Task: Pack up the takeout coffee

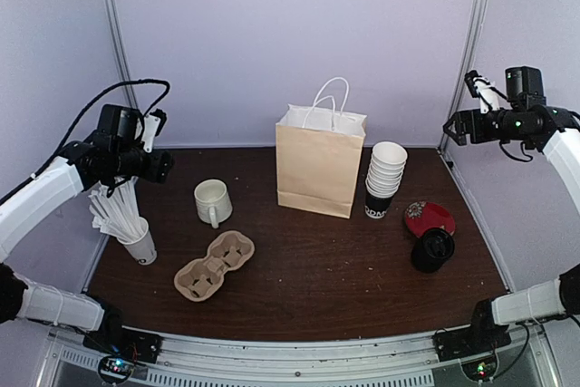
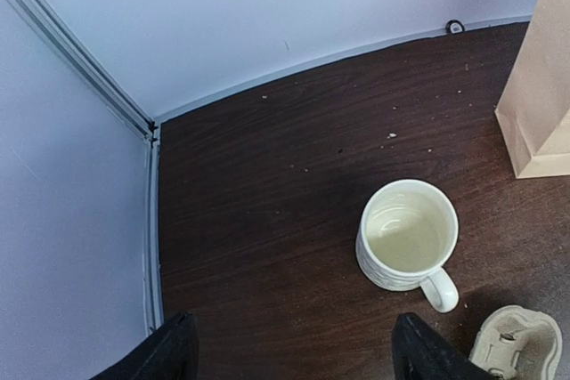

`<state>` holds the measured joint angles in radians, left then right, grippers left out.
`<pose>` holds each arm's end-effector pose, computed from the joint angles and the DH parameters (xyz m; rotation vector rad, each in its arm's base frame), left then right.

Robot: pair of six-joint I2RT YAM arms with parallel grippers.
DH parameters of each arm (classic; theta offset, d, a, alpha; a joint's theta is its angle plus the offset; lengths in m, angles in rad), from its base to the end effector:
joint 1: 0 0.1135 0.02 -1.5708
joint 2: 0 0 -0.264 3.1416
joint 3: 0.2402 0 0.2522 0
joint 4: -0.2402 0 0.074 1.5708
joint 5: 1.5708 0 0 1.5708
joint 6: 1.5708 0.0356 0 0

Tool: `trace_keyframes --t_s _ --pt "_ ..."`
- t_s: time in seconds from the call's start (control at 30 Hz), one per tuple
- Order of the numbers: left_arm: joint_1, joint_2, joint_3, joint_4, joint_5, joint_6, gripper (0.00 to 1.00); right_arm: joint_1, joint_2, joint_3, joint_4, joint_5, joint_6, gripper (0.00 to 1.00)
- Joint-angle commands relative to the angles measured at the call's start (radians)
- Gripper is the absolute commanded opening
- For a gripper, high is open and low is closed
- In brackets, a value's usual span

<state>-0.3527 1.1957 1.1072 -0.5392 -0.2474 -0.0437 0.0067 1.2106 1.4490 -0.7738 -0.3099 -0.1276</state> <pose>0.2474 -0.0818 0.3335 0.1982 2.1679 0.0467 0.2435 0.0125 0.4217 -0.3241 2.0627 0.2527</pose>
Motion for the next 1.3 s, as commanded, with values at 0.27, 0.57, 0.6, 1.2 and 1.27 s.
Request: trace_keyframes --t_s 0.27,0.57,0.6,1.2,1.27 --pt "-0.16 -0.026 0.146 0.013 0.303 0.026 0.7 -0.02 -0.01 0.052 -0.17 -0.112 -0.276 0.98" --pt "-0.329 0.072 0.271 -0.051 0.451 -0.014 0.51 0.092 0.142 0.196 -0.346 -0.165 -0.521 0.72" --pt "-0.35 0.08 0.269 -0.044 0.456 -0.022 0.5 0.124 0.166 0.207 -0.358 -0.135 -0.536 0.72" --pt "-0.545 0.252 0.334 -0.084 0.449 -0.035 0.59 0.325 0.554 0.497 -0.504 -0.006 -0.508 0.44" --pt "-0.553 0.257 0.332 -0.077 0.444 -0.037 0.59 0.326 0.574 0.504 -0.501 0.0 -0.51 0.42"
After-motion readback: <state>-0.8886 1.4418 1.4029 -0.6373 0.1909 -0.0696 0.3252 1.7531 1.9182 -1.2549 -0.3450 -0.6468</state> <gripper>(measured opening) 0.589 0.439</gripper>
